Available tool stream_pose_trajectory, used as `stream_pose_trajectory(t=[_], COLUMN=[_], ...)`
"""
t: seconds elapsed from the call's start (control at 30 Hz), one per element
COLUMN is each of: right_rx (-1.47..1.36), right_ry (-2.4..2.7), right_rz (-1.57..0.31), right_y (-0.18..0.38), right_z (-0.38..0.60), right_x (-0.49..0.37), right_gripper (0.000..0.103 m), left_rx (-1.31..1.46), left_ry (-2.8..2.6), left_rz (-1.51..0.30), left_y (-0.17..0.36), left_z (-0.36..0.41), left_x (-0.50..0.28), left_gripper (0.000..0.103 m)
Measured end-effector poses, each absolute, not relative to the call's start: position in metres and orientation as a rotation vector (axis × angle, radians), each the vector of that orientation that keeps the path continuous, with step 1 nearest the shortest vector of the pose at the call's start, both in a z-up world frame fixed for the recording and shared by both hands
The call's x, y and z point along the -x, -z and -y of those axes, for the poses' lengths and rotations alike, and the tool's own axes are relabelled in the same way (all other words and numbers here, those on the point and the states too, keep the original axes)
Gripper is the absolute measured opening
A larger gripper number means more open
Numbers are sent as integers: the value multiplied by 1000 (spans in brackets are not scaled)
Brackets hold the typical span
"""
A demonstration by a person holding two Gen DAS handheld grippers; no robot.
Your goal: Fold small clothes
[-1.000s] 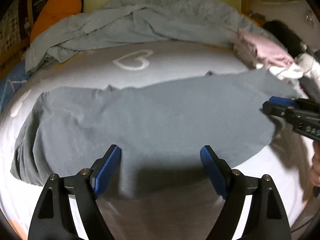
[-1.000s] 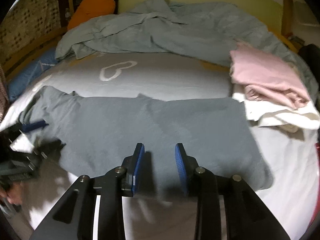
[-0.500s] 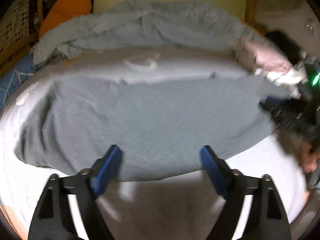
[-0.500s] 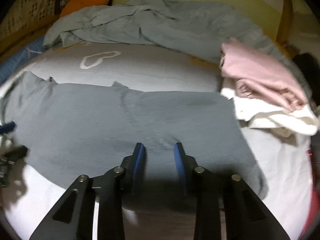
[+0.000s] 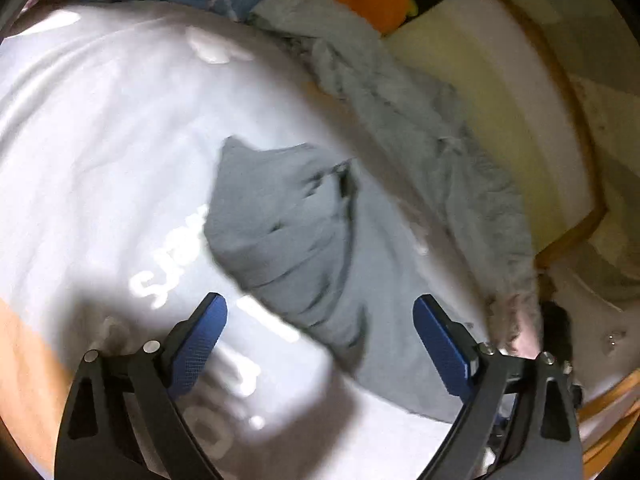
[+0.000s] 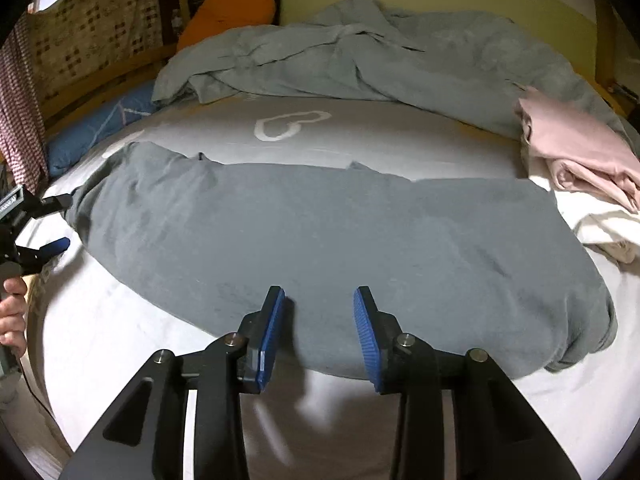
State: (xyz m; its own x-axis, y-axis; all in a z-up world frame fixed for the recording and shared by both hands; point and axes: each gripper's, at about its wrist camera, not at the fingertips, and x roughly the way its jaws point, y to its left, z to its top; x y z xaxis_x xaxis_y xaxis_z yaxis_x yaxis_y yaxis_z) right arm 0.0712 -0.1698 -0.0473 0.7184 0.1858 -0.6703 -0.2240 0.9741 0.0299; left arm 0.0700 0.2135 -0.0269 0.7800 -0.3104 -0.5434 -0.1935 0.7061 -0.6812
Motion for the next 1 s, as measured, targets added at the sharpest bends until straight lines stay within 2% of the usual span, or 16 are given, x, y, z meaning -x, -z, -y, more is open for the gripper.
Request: stream_pose_trajectory(t=[0.07, 0.13, 0.17, 0.2, 0.23, 0.33, 0.43, 0.57, 0.7, 0.83, 0.87, 0.93, 1.0], right_rx=[55, 42, 40, 39, 34, 47, 57, 70, 66, 60, 59, 60, 63], right_ry=[-215, -208, -205, -204, -207, -214, -214, -208, -210, -214, -215, -214, -213], right_rz=[-735, -742, -744, -744, -745, -743, -741, -748, -748, -744, -743, -744, -744], right_y=[50, 54, 57, 58, 58, 58, 58, 60, 60, 60, 60, 60, 60], right_z=[171, 176, 177, 177, 178, 181, 180, 178, 178, 178, 177, 178, 178], right_x=[-74, -75, -77, -78, -78, -76, -75, -77, -77, -77, -77, -77, -77], right_gripper=[40, 41, 41, 41, 41, 41, 41, 42, 42, 42, 42, 42, 42], left_rx=[844, 847, 824, 810, 823, 930, 869, 897, 743, 558, 513, 489, 651], left_ry=[58, -2, -36, -56, -54, -101, -194, -152, -177, -158, -210, -355, -350], left_rz=[-676, -663, -658, -658, -666, -598, -516, -556, -494, -320, -324, -452, -565], left_y=[30, 33, 33, 34, 38, 38, 16, 13, -12, -59, -64, -58, -29], left_z=[-218, -223, -225, -227, -233, -257, -278, -291, -284, -264, -260, -262, -284], left_x=[-80, -88, -92, -95, -100, -90, -82, -86, -92, -76, -77, -89, -95], left_gripper=[92, 79, 57, 22, 12, 10, 7, 6, 6, 6, 6, 6, 9])
